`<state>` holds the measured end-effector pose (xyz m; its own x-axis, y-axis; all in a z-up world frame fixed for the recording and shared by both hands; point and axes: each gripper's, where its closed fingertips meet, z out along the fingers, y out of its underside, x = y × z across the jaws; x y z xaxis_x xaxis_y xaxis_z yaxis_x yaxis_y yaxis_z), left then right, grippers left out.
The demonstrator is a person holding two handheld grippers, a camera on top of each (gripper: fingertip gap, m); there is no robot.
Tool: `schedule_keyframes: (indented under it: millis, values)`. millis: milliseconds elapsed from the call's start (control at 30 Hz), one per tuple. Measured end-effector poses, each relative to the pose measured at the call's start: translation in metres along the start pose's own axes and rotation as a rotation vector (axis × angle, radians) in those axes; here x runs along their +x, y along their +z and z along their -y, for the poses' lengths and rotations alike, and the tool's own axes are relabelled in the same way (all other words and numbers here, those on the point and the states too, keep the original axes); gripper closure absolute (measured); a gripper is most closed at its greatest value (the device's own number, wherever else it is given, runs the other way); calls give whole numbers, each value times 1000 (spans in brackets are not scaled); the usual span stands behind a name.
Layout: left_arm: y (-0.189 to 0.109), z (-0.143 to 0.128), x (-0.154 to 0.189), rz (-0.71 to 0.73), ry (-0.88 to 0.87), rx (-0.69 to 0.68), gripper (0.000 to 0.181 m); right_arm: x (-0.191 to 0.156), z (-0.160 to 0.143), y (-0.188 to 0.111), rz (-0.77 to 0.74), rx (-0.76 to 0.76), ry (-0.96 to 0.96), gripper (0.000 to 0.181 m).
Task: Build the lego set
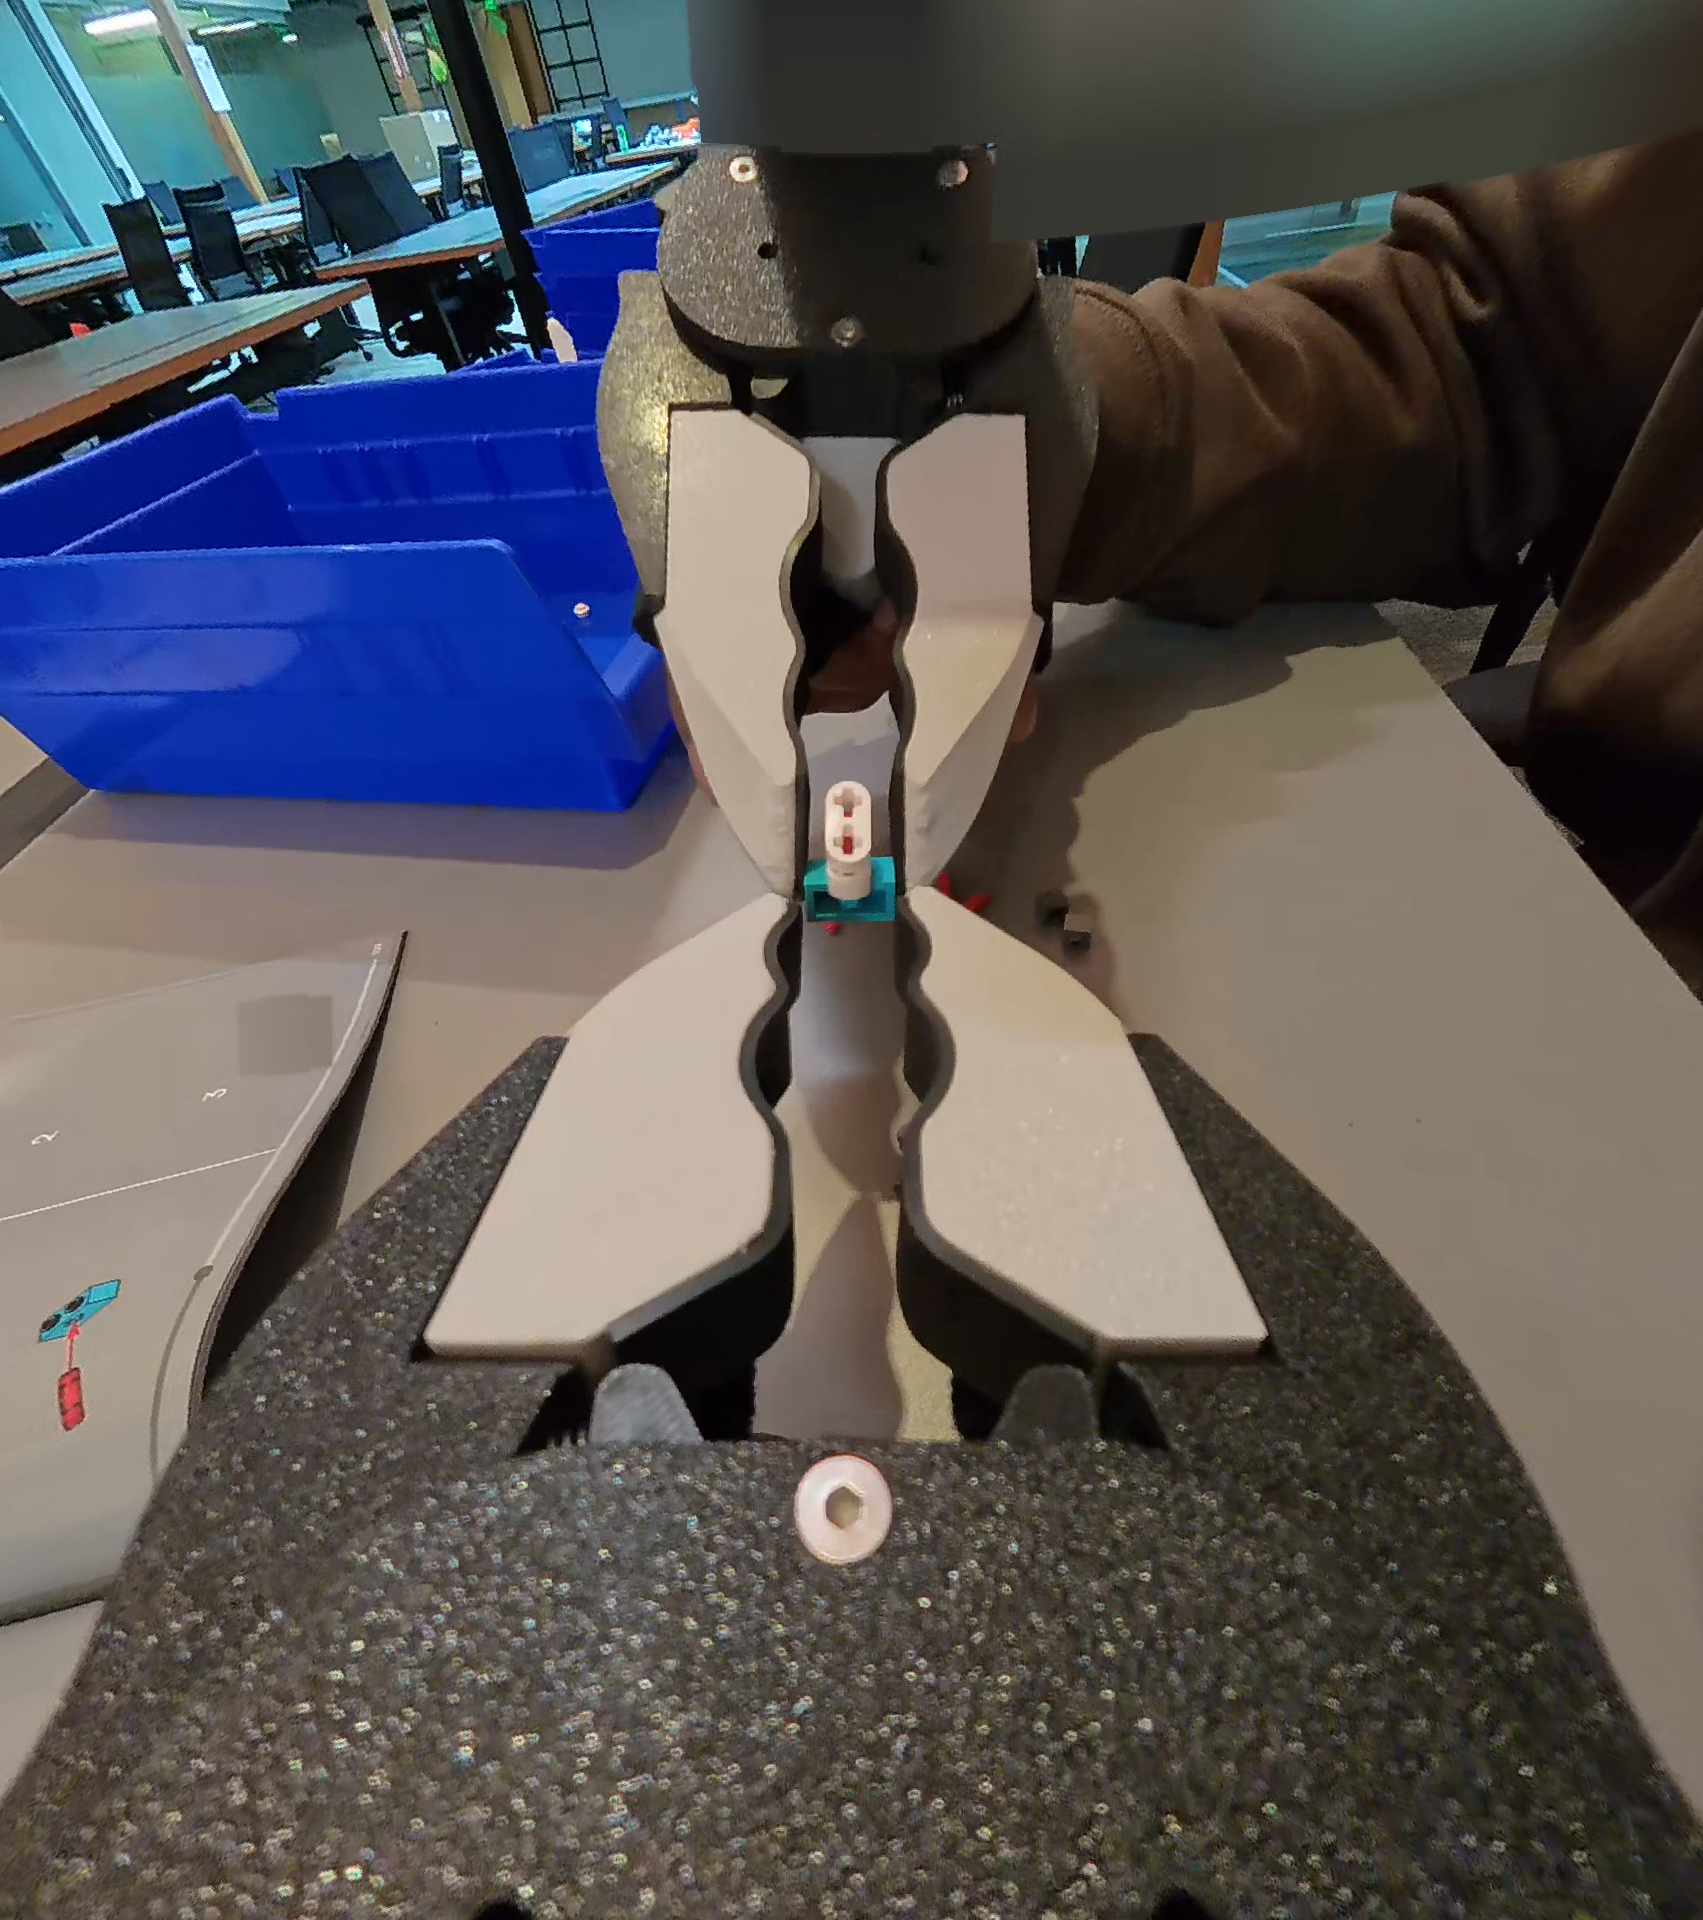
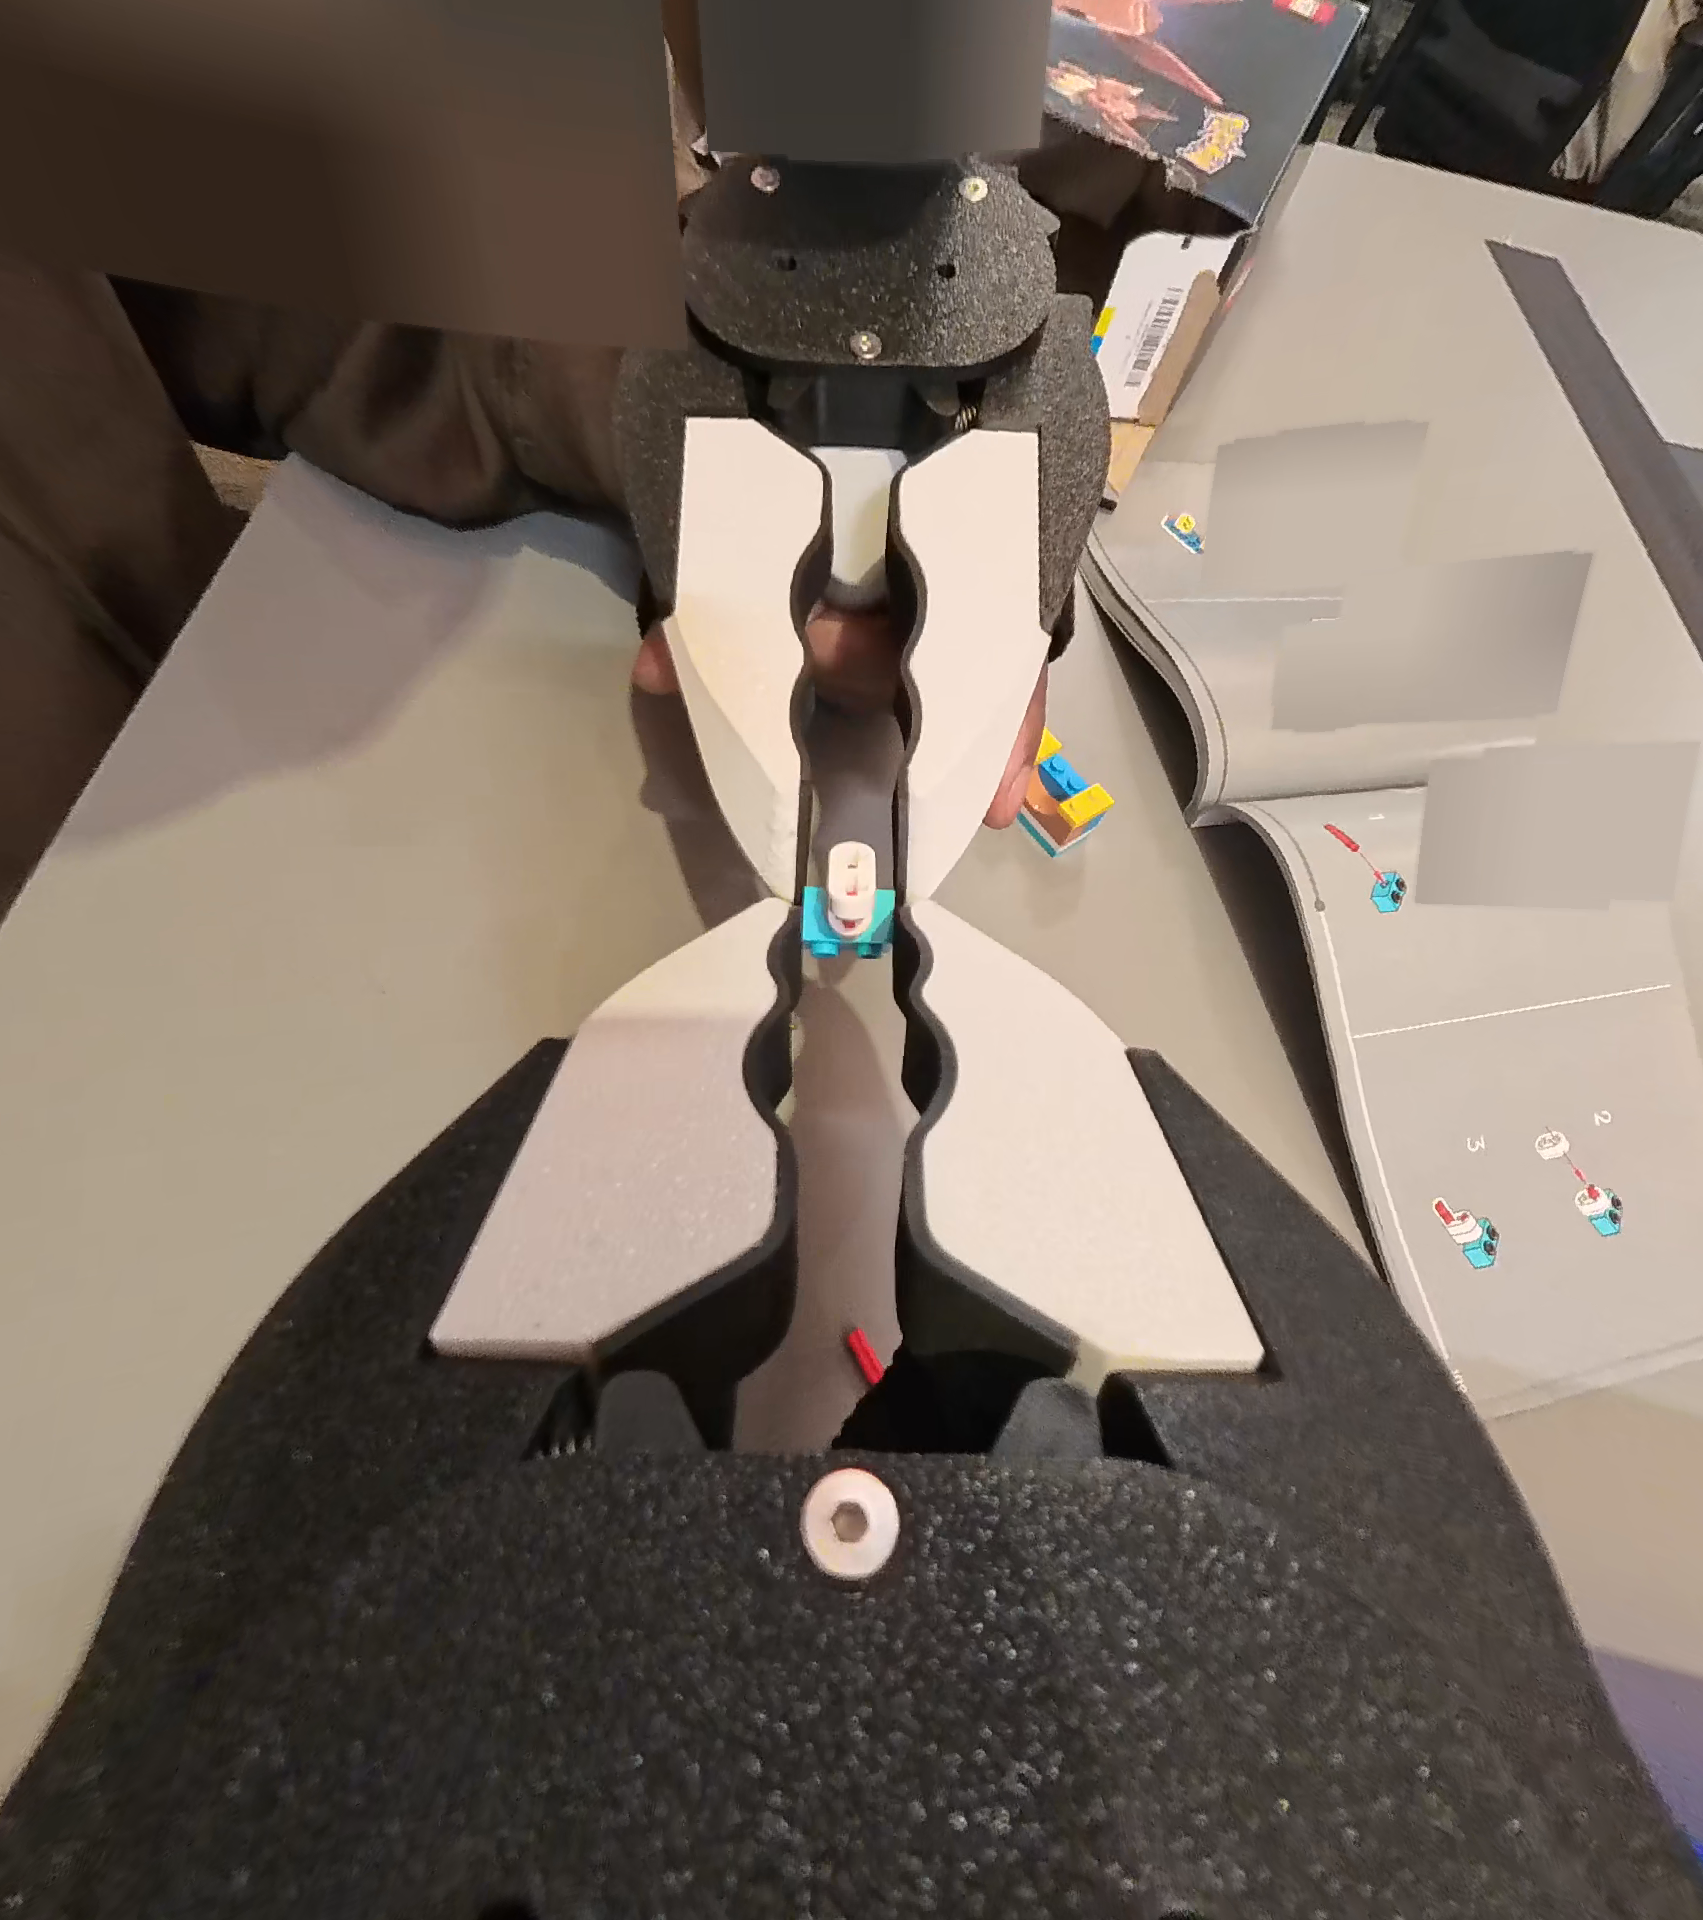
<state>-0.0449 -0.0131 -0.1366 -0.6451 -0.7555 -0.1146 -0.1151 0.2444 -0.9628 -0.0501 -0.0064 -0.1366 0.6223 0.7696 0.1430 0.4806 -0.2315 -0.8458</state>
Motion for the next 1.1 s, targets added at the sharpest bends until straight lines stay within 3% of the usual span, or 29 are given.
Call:
schedule_keyframes:
  millis: [1100]
  values:
    - [-1, 3, 7, -49, -11, 25, 165, -6, 5, -1, 13, 55, 12, 165]
